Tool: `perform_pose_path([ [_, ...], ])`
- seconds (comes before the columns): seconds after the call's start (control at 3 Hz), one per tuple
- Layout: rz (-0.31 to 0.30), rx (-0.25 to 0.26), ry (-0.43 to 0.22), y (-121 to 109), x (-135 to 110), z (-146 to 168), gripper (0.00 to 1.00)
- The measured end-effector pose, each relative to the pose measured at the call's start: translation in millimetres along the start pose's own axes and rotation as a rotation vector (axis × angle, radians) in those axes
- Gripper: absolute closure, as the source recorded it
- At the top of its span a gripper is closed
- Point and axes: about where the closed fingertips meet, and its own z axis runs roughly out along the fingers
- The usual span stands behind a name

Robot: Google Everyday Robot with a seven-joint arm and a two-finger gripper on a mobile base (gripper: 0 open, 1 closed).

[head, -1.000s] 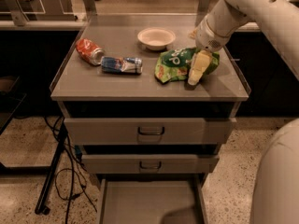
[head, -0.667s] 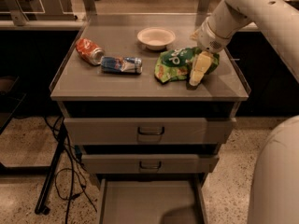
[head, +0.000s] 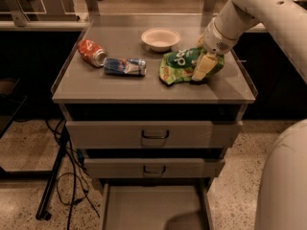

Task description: Place green rice chip bag into bottom drawer

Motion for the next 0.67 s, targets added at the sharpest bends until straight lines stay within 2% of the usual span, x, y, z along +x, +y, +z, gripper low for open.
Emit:
perform_pose_path([
  [0.67, 0.0, 0.0, 0.0, 0.0, 0.0, 0.1, 0.89],
])
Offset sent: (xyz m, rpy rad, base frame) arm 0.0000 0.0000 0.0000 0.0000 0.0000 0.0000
